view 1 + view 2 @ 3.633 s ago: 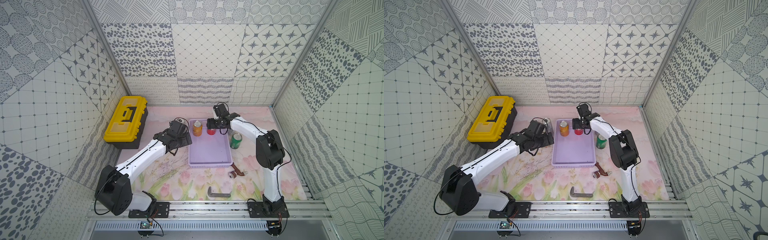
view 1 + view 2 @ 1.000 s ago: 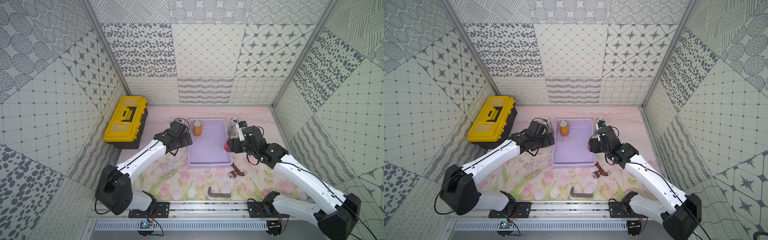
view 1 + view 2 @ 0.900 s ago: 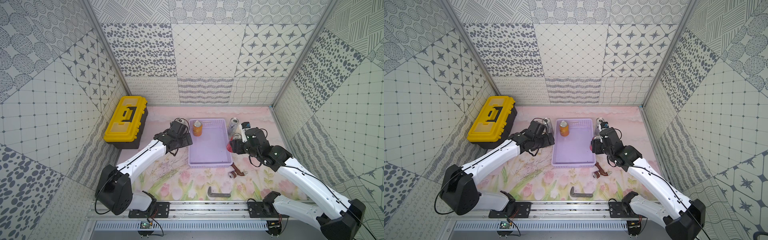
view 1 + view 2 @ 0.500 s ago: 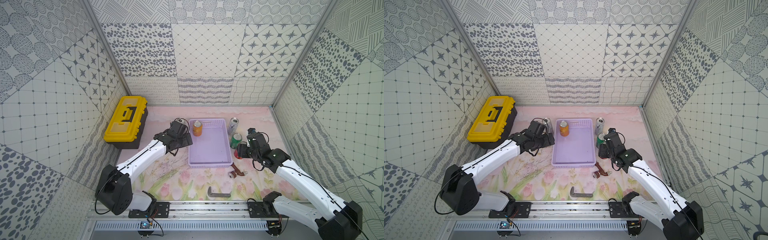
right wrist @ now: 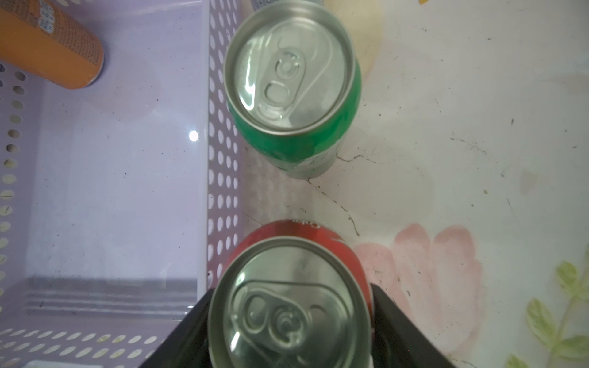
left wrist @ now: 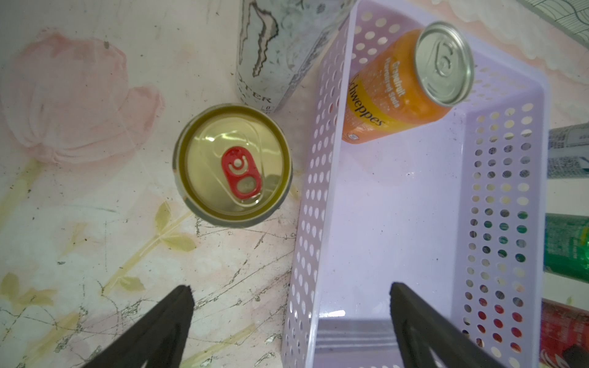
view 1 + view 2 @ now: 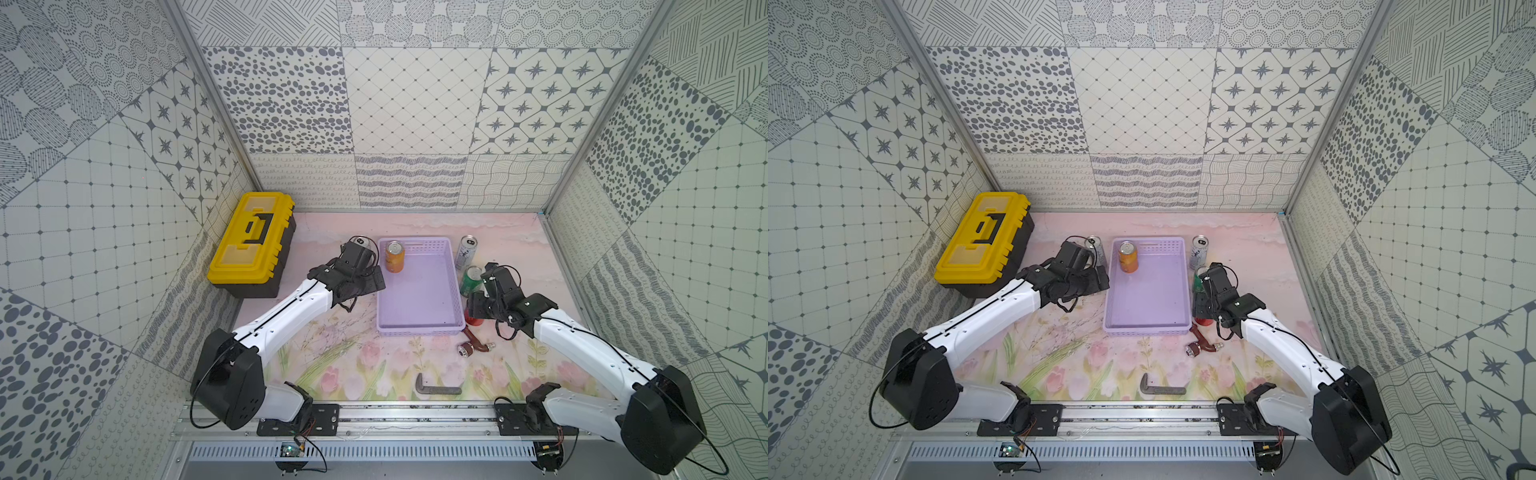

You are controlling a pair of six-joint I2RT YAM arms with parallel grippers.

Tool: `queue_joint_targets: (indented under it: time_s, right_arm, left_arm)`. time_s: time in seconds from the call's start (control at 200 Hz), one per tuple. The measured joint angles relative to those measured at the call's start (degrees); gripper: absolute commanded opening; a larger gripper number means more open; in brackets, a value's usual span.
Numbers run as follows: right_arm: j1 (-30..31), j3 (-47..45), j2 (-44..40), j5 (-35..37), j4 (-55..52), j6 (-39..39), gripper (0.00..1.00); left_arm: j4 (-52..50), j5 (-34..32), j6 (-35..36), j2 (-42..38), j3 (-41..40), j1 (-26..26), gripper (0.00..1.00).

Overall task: Take out the drinks from the basket
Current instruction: Place the drink at the center of the board.

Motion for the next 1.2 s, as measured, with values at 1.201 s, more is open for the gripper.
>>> queue_joint_targets:
  time_s: [1.201]
  right_arm:
    - [-0.1, -1.6, -15.1, 2.8, 11.8, 4.0, 0.92]
  left_arm:
    - [-0.1, 1.1, 0.2, 2.8, 6.0, -1.5, 0.98]
